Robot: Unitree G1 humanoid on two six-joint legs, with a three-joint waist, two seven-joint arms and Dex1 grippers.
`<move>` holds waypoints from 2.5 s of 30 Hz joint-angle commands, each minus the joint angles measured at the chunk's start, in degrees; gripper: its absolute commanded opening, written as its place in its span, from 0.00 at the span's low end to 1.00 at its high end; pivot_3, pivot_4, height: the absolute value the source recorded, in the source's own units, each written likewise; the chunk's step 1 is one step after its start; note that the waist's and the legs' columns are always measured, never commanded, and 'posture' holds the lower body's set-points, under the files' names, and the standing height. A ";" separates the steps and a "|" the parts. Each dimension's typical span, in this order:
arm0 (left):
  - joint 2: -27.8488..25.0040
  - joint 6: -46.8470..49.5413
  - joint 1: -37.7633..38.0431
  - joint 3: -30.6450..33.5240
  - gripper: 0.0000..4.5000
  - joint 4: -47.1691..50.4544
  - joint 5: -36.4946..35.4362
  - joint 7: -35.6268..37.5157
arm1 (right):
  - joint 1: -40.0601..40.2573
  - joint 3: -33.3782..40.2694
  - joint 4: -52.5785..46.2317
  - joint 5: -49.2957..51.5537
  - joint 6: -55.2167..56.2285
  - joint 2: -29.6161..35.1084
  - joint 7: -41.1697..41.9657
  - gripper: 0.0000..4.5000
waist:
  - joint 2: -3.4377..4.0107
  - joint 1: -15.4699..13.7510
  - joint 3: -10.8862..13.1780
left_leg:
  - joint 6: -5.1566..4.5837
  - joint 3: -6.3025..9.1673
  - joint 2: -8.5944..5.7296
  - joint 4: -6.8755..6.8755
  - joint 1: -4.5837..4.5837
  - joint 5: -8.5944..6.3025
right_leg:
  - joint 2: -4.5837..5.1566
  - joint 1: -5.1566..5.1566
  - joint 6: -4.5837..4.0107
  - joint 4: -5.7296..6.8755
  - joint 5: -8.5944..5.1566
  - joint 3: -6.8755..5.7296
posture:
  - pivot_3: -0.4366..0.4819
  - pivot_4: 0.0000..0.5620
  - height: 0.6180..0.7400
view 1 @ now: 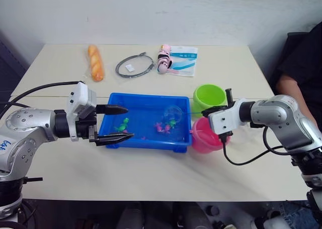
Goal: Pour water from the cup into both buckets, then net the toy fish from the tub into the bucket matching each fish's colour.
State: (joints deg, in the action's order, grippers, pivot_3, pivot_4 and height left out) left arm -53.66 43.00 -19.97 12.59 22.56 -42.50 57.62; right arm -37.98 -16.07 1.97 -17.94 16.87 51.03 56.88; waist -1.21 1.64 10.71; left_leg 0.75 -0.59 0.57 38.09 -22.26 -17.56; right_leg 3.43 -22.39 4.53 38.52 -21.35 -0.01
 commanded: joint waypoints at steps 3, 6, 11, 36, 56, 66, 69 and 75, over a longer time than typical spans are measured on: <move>-0.38 -0.67 0.35 1.42 1.00 2.59 -0.87 -0.32 | -1.27 1.09 0.71 0.07 1.99 0.32 -0.11 0.00 | 0.00 0.00 0.00 | 0.00 -0.01 0.00 0.00 0.00 0.00 | 0.00 0.00 0.00 0.01 0.00 0.00 | 0.48 0.27 1.00; -0.36 -0.69 0.93 1.63 1.00 2.91 -0.94 -0.50 | -0.22 1.22 -0.24 1.19 2.37 0.76 1.18 0.00 | 0.00 -0.01 0.00 | 0.00 -0.01 0.00 0.00 0.00 0.00 | 0.00 0.00 0.00 0.01 0.00 0.01 | 0.48 0.27 1.00; -0.26 -0.91 1.17 1.63 1.00 2.91 -0.76 -0.60 | 2.15 1.66 -4.05 4.23 0.86 1.22 4.20 0.00 | 0.00 0.00 0.00 | 0.00 -0.01 0.01 0.00 0.00 0.00 | 0.00 0.01 0.00 0.02 0.00 0.01 | 0.48 0.27 1.00; -0.62 -4.76 3.09 1.34 1.00 1.51 0.07 2.88 | 5.92 19.56 -19.47 47.15 -64.09 -0.59 11.20 0.00 | 0.00 -0.09 0.00 | -0.04 0.04 0.02 0.00 0.00 -0.02 | 0.03 0.02 0.00 0.00 0.00 -0.01 | 0.48 0.27 1.00; 8.89 -11.35 -13.70 -12.34 1.00 -13.09 4.93 10.79 | 49.66 54.95 -31.36 32.49 -30.62 3.30 8.27 0.00 | 0.00 -1.48 -0.01 | -0.11 0.03 0.00 -0.01 0.27 -0.07 | -0.15 0.48 0.10 -0.31 0.05 0.03 | 0.48 0.27 1.00; 11.40 -13.82 -17.31 -15.17 1.00 -17.90 8.26 14.33 | 50.26 52.91 -15.15 -3.10 30.39 7.70 -13.31 0.00 | 0.00 -1.35 0.00 | -0.10 -0.11 -0.05 0.00 0.37 -0.05 | -0.13 0.55 0.23 -0.40 0.12 0.16 | 0.48 0.27 1.00; 12.03 -14.11 -18.27 -15.33 1.00 -19.02 8.80 14.76 | 48.97 55.47 -13.13 -4.90 31.88 7.58 -17.57 0.00 | 0.00 -1.38 0.00 | -0.09 -0.10 -0.03 -0.03 0.59 -0.05 | -0.15 0.80 0.23 -0.47 0.12 0.14 | 0.48 0.27 1.00; 12.71 -14.51 -18.75 -15.21 1.00 -19.86 9.75 15.18 | 54.42 59.07 -15.27 -8.41 37.49 6.39 -19.98 0.00 | 0.00 -1.41 0.00 | -0.10 -0.11 -0.01 -0.11 0.73 -0.06 | -0.17 0.97 0.23 -0.56 0.12 0.16 | 0.48 0.27 1.00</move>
State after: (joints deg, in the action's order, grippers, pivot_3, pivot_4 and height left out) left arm -41.10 29.33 -37.71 -3.25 2.15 -33.17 72.53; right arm 17.21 38.50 -12.36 -24.78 53.99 57.55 39.35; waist -1.21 0.23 10.70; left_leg 0.65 -0.71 0.54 38.00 -21.52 -17.62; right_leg 3.28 -21.42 4.76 37.98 -21.23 0.16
